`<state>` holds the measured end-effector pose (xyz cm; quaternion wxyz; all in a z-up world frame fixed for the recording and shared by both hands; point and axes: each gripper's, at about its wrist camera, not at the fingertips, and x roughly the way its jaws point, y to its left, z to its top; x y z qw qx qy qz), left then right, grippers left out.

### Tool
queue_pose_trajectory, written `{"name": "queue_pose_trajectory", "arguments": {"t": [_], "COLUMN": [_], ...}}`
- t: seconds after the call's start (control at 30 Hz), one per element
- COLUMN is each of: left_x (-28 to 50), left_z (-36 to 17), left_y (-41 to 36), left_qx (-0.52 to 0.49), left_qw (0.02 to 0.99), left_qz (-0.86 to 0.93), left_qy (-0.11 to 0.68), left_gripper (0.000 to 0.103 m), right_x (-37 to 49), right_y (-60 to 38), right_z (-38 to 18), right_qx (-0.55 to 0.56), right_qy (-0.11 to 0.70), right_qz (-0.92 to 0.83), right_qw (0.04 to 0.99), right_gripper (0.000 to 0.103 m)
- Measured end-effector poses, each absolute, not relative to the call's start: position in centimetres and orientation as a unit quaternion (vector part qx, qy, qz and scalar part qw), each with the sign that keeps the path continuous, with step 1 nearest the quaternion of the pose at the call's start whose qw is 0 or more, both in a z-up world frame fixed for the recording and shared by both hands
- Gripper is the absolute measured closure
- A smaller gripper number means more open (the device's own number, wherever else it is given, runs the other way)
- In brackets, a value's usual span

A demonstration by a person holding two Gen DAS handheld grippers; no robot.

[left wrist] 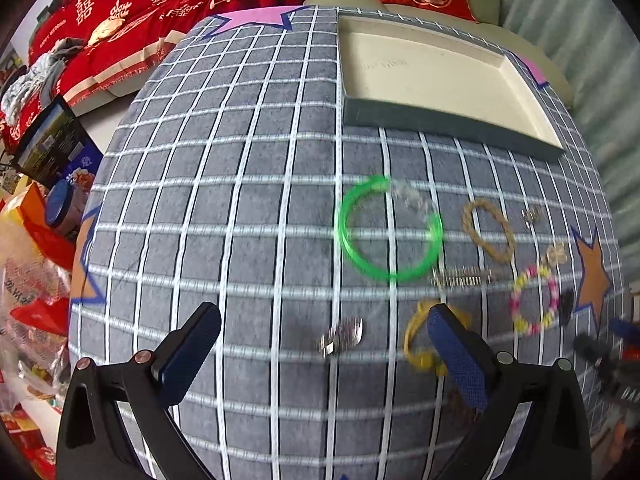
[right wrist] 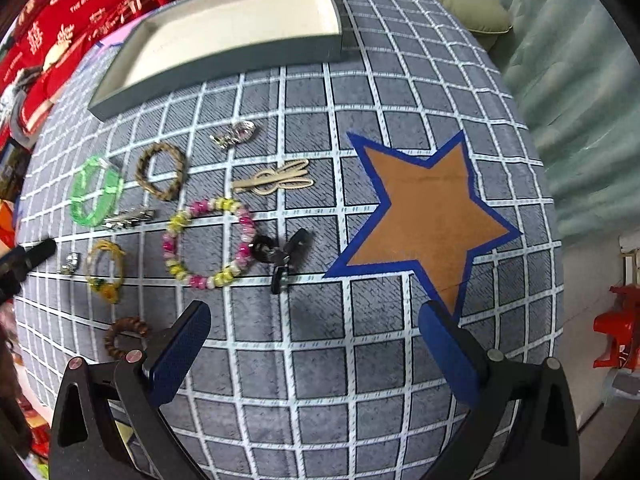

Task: Organize jewelry
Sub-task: 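Grasp the green bangle with the left tool while the right tool grasps the black claw clip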

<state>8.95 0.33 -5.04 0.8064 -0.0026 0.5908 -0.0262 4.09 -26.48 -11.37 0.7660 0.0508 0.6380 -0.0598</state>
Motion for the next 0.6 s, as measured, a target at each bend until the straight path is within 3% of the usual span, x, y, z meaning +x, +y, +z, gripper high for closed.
{"name": "queue_pose_trajectory", "arguments": {"t": [0.23, 0.33, 0.43, 0.53, 0.6], "left_x": [12.3, 13.4, 14.2, 14.7, 15.1], "left_z": [-6.6, -7.5, -8.2, -9.0, -9.1], "left_y": [-0.1, -0.6, -0.9, -1.0, -1.2], "left_qx": [-0.005, 0.004, 0.011, 0.012, 0.017], "left_qw": [0.8, 0.796, 0.793, 0.785, 0.788], "left_qz": [-0.029, -0.031, -0.031, -0.036, -0.039], "left_qy": [0.599, 0.605, 0.608, 0.618, 0.615], "left_gripper": [0.0, 0.0, 0.0, 0.019, 0.02], "right_x": [5.2, 5.8, 7.0, 7.7, 8.0], "right_y": [-27.3, -27.1, -26.4, -25.5, -24.6], "right_z": [-13.6, -14.4, -15.2, -15.4, -15.3], "right_qx": [0.048, 0.046, 0.033, 0.026, 0.022], "right_qy": [0.651, 0.659, 0.654, 0.65, 0.649], "right_qz": [-0.059, -0.055, -0.054, -0.048, -0.045], "right_qw": [0.755, 0.749, 0.754, 0.758, 0.759], "right_gripper": [0.008, 0.022, 0.025, 0.031, 0.043]}}
